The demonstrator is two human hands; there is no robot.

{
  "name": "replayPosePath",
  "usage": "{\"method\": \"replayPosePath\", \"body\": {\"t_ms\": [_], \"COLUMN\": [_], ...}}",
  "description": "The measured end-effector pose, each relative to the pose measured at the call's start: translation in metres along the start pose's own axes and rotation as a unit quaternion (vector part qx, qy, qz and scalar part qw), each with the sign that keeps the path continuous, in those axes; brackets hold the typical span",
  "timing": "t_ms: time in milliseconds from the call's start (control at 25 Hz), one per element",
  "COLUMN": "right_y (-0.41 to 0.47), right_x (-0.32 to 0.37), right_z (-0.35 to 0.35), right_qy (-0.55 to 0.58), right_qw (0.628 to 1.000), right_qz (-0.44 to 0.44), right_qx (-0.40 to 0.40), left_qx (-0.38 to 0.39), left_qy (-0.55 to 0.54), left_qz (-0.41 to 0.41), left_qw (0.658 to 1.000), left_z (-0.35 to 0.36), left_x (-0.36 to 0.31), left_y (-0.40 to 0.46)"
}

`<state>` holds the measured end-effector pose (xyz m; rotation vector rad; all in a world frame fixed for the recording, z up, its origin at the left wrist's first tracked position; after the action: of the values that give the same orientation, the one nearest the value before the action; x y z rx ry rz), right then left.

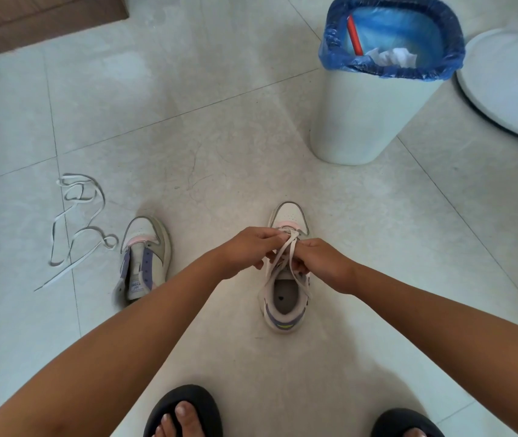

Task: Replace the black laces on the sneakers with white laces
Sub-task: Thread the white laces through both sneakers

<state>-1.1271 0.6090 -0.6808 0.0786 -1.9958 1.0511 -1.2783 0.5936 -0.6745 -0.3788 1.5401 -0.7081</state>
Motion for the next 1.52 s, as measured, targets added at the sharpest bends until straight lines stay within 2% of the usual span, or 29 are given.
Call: {"method": "replayPosePath", "body": {"t_ms": [120,240,320,400,480,560,680,720,760,800,840,920,960,1000,1040,1080,1160,1200,1240,1320,1360,1440,1520], "right_y": [0.002,0.004,0.006,0.006,0.006,0.007,0.007,0.006,0.006,0.006,0.006,0.007,0.007,0.006,0.004,0.003,0.0,-0.002,-0.004,-0.006,-0.005,0.0,0.006], "right_x": [-0.001,-0.004,-0.005,-0.005,-0.005,-0.009,-0.012,-0.013,-0.014,-0.015,-0.016,-0.018,-0.019,-0.019,-0.018,-0.017,-0.012,-0.01,-0.008,-0.008,-0.011,-0.019,-0.026], "right_z": [-0.001,-0.003,-0.004,-0.004,-0.004,-0.005,-0.007,-0.008,-0.009,-0.008,-0.008,-0.007,-0.007,-0.008,-0.008,-0.01,-0.011,-0.009,-0.007,0.0,0.004,0.005,0.003], "right_qy": [0.037,0.07,0.07,0.064,0.075,0.105,0.178,0.2,0.22,0.237,0.252,0.261,0.255,0.242,0.219,0.183,0.068,-0.011,-0.095,-0.224,-0.237,-0.16,-0.058], "right_qw": [0.999,0.997,0.997,0.997,0.996,0.993,0.981,0.976,0.971,0.967,0.962,0.959,0.962,0.966,0.972,0.981,0.998,0.998,0.989,0.943,0.927,0.944,0.97], "right_qz": [0.015,0.032,0.037,0.039,0.044,0.052,0.063,0.071,0.078,0.084,0.089,0.09,0.086,0.077,0.063,0.044,-0.012,-0.047,-0.086,-0.178,-0.202,-0.136,-0.046], "right_qx": [0.005,0.014,0.019,0.02,0.016,0.019,0.041,0.046,0.05,0.052,0.053,0.054,0.056,0.058,0.057,0.05,0.009,-0.028,-0.073,-0.168,-0.207,-0.253,-0.234], "left_qx": [-0.004,-0.037,-0.067,-0.065,-0.024,0.019,0.033,0.052,0.09,0.145,0.202,0.261,0.255,0.233,0.192,0.128,-0.04,-0.101,-0.118,-0.068,-0.038,0.003,0.049], "left_qy": [0.041,0.198,0.352,0.482,0.57,0.606,0.559,0.531,0.492,0.446,0.412,0.424,0.455,0.484,0.5,0.499,0.426,0.361,0.285,0.125,0.063,0.035,0.073], "left_qz": [0.038,0.135,0.17,0.177,0.173,0.162,0.199,0.196,0.158,0.078,-0.024,-0.198,-0.238,-0.244,-0.212,-0.138,0.068,0.136,0.15,0.085,0.047,0.008,-0.004], "left_qw": [0.998,0.97,0.918,0.856,0.803,0.779,0.804,0.823,0.852,0.88,0.888,0.844,0.82,0.808,0.817,0.846,0.901,0.917,0.939,0.986,0.996,0.999,0.996], "left_z": [-0.005,-0.008,-0.011,-0.012,-0.011,-0.013,-0.017,-0.016,-0.015,-0.013,-0.011,-0.014,-0.019,-0.023,-0.028,-0.031,-0.028,-0.021,-0.013,0.005,0.01,0.008,0.0], "left_x": [0.005,0.009,0.011,0.011,0.012,0.015,0.022,0.023,0.025,0.029,0.032,0.035,0.035,0.032,0.027,0.021,0.006,-0.001,-0.006,-0.006,-0.003,0.003,0.008], "left_y": [-0.002,-0.004,-0.006,-0.008,-0.012,-0.021,-0.042,-0.05,-0.056,-0.061,-0.065,-0.069,-0.069,-0.067,-0.063,-0.056,-0.039,-0.029,-0.019,0.0,0.007,0.016,0.018]}}
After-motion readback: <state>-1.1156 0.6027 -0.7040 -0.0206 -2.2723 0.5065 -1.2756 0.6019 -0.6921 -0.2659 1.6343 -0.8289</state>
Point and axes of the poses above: each hand's wrist, its own y-axis towards the middle knuckle, its own z-axis out of the palm, x = y × z, the point moved 1 cm from there along y, towards the middle knuckle, and after that the axes turned 11 degrees about -y, right-handed, at the moved point
